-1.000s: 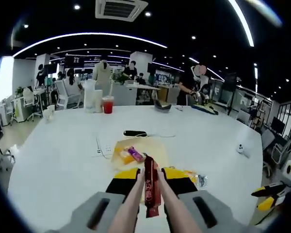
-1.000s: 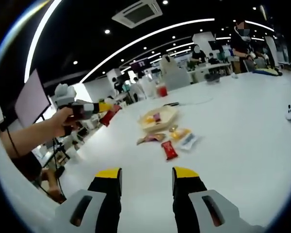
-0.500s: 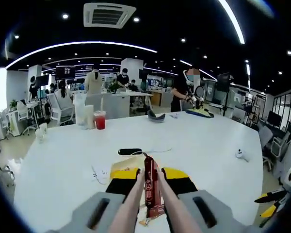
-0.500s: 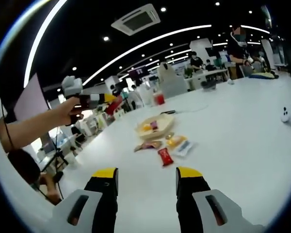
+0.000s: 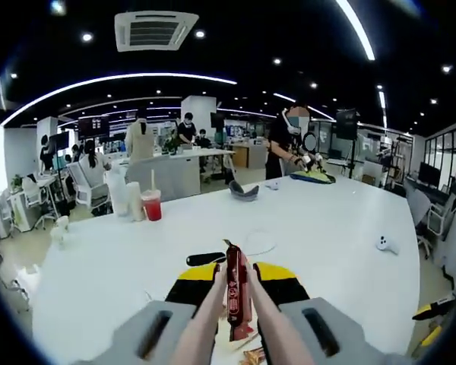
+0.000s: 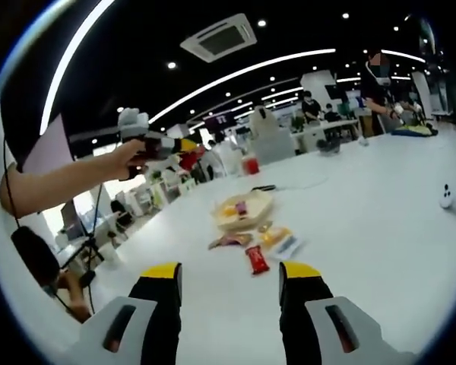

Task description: Place the target food into the container with the food tongs after gripping and lifting it, then release it inside without dropping or visibly crushing the food.

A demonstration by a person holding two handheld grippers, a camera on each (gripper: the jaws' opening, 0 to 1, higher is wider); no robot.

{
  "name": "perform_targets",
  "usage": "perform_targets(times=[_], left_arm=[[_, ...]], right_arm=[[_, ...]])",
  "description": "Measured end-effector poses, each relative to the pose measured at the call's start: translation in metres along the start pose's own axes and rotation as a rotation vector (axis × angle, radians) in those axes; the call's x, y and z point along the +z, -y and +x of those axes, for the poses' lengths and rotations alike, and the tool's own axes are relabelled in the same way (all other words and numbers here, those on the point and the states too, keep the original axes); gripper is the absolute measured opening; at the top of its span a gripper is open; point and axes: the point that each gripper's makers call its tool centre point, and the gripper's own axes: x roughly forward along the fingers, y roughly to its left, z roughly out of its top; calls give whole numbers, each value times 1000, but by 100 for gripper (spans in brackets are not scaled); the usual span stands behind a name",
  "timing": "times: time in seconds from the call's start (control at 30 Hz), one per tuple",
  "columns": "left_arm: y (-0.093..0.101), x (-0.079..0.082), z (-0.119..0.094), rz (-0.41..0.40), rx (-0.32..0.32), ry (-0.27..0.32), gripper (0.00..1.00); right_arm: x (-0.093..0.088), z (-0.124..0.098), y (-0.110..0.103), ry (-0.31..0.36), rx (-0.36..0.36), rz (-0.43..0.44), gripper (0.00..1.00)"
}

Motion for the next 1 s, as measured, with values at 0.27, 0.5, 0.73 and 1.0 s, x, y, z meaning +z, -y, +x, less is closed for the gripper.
perform_targets(times=[0.27,0.5,0.73,1.0], left_arm=[[-6,5,17,15,-2,-18,15],[-9,12,38,26,-2,-22,15],[-8,27,54,44,-9,-18,15],[-4,33,71,-9,-17,-16,23]], right_arm=[[13,1,3,32,-2,-6,52],[5,2,-2,-1,13,-19,52],[4,-5,10,-3,-23,-5,53],[0,-11,17,-17,-50,-2,53]])
